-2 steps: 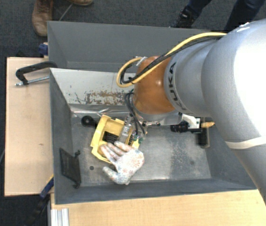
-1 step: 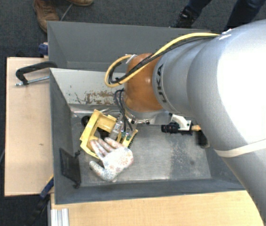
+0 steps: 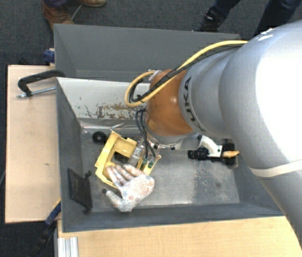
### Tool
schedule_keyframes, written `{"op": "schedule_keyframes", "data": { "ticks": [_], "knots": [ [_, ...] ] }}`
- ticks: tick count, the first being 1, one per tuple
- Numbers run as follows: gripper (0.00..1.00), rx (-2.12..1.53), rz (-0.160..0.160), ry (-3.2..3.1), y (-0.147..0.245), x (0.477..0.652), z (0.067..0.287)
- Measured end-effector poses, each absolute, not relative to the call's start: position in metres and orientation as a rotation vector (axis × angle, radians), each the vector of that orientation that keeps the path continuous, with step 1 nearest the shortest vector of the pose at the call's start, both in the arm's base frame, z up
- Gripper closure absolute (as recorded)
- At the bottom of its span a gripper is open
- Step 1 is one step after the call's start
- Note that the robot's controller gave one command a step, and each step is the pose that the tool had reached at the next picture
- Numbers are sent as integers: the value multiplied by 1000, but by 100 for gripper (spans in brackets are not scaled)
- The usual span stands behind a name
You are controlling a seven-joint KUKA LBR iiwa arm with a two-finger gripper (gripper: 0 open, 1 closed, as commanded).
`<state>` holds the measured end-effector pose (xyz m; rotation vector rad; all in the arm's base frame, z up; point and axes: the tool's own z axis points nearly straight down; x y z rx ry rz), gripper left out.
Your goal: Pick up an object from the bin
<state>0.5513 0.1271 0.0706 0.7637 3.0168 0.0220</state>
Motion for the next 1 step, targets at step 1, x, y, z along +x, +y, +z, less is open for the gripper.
{"op": "schedule_keyframes", "data": {
  "ticks": [1],
  "knots": [
    [100, 764, 22, 3017, 127, 551, 71]
  ]
}}
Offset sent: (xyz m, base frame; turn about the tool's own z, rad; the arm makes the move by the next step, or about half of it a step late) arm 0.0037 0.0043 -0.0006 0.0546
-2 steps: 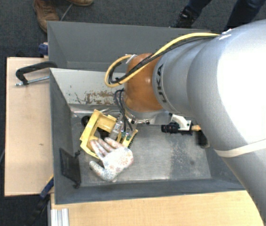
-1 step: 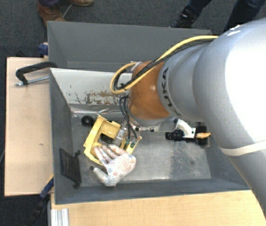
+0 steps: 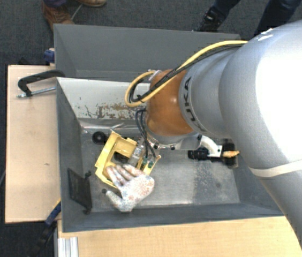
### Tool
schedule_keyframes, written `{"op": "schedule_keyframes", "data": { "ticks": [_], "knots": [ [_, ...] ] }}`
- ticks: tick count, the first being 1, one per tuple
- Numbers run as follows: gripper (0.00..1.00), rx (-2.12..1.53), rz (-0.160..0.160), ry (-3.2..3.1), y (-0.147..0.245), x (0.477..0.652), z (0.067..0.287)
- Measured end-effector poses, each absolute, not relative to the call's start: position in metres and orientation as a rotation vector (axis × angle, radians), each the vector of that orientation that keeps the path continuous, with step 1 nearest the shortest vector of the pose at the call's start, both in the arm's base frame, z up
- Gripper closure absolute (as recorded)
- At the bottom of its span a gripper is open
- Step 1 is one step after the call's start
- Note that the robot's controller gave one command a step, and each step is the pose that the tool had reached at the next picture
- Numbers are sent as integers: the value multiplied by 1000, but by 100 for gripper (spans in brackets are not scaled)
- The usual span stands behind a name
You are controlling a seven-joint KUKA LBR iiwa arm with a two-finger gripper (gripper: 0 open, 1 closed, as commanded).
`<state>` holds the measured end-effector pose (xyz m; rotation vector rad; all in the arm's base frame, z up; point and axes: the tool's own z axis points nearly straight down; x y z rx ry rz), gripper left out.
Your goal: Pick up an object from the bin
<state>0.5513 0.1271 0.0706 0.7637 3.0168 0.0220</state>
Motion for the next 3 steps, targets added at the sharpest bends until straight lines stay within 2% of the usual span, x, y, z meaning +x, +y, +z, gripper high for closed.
{"op": "schedule_keyframes", "data": {
  "ticks": [1, 2, 3],
  "knots": [
    [100, 789, 24, 3009, 129, 553, 70],
    [100, 859, 26, 2992, 123, 547, 71],
    [100, 944, 28, 2964, 133, 560, 70]
  ]
}}
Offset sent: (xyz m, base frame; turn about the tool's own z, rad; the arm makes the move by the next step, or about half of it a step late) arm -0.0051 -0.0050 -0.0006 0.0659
